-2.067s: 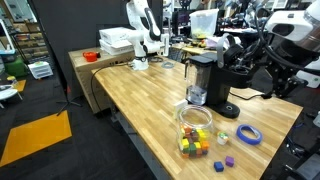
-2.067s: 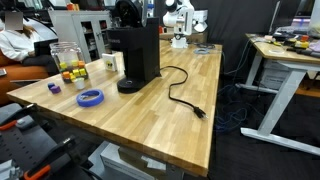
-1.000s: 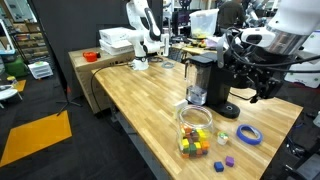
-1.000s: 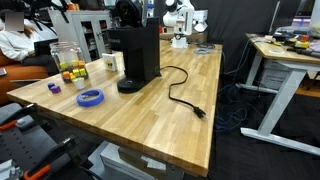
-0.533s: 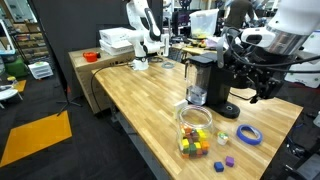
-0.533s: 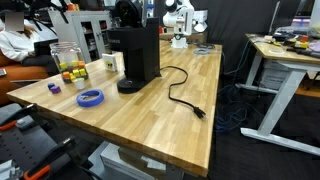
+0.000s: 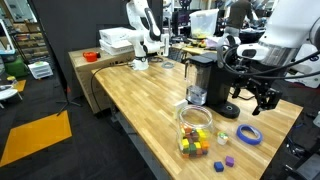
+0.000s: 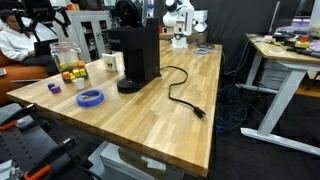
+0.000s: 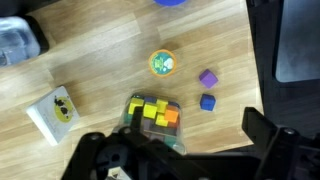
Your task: Open the coffee maker chamber, place the coffee pod inside the chamber
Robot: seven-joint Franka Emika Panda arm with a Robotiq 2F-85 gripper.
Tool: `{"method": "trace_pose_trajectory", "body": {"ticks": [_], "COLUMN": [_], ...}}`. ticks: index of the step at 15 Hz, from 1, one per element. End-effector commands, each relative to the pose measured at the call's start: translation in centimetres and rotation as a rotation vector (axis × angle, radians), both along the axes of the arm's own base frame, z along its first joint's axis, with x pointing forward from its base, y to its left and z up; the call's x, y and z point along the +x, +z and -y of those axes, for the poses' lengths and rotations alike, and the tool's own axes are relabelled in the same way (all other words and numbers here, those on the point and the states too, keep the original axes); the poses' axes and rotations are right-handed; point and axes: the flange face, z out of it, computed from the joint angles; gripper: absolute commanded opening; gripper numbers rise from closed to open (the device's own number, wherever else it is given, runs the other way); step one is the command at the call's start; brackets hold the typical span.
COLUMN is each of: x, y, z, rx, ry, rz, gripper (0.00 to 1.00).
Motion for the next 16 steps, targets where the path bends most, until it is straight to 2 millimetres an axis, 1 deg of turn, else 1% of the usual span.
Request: {"method": "trace_pose_trajectory", "body": {"ticks": [1,3,4,6,12,14,16], "x": [0.4,0.4,-0.2,-0.1,0.2,0.8,1.8], "y": [-2.3,-3.7,-3.0,-3.9,-3.8,-4.2,-4.9], "z": [-0.4,-1.0,-0.5,-1.0,-0.9,-0.5,-0.1], "rx": [0.023,0.023,0.006,0.005,-0.002,-0.037,-0.046], "ry": [0.033,0.037,0.024,0.029,0.022,0.016,0.002], "rz": [-0.046,-0.055,-0.068,-0.068,-0.064,-0.056,-0.059], "gripper": [1.0,1.0,1.0,1.0,1.0,1.0,1.0]}}
